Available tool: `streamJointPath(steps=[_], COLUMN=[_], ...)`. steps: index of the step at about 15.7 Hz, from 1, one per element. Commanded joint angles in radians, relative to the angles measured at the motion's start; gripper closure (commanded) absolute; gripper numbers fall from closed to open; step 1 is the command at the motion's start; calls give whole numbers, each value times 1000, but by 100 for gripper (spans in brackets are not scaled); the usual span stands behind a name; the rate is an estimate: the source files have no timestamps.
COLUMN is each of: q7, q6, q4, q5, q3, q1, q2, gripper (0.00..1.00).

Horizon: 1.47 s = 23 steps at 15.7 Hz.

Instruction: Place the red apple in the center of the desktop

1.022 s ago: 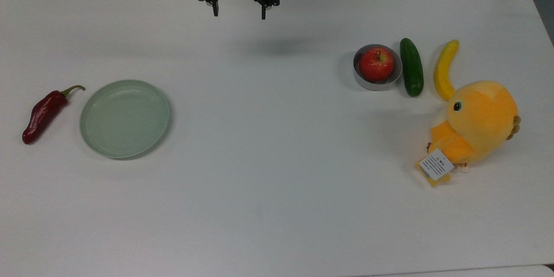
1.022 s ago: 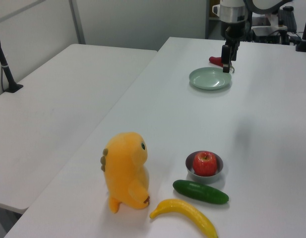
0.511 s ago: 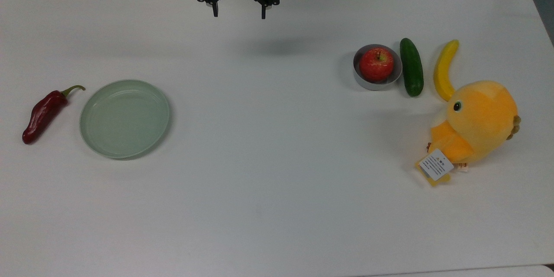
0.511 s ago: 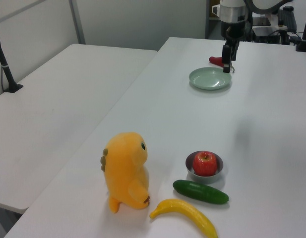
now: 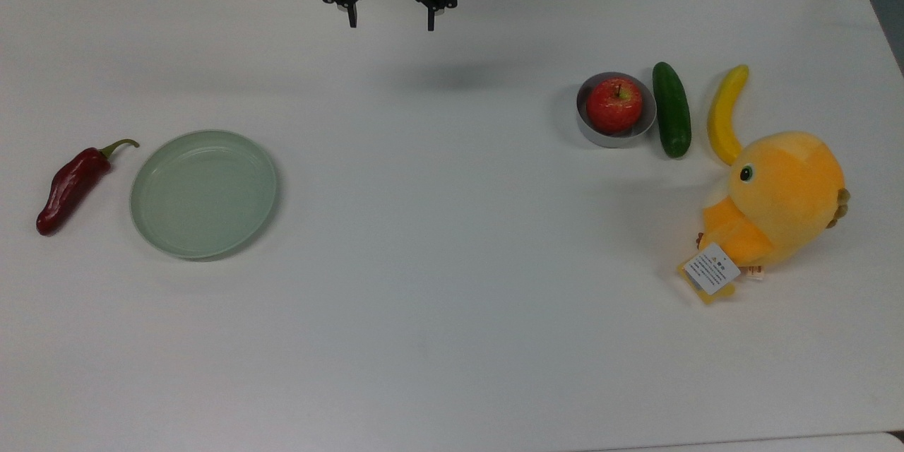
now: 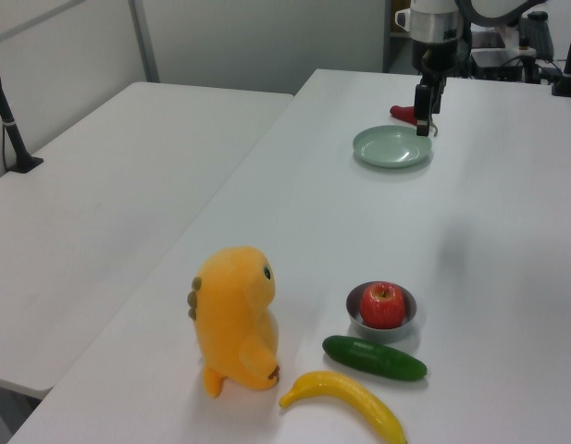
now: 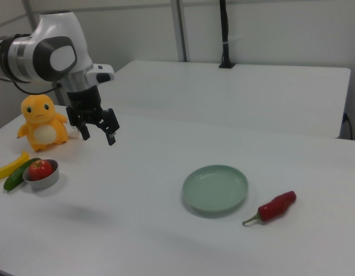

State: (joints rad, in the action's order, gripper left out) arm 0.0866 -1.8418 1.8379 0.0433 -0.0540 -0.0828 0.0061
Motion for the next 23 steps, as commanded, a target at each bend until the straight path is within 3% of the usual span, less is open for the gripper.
streamJointPath(steps=[1,8,18,23], q7=[-19,-5,238,346], q6=[21,22,-63,-131], q4=[1,4,4,0], q5=[-8,-34,-42,-36], q3=[-1,-20,-196,-277], q1=[-5,-20,-41,-87], q2=[-8,-8,49,107], gripper=[0,0,0,0])
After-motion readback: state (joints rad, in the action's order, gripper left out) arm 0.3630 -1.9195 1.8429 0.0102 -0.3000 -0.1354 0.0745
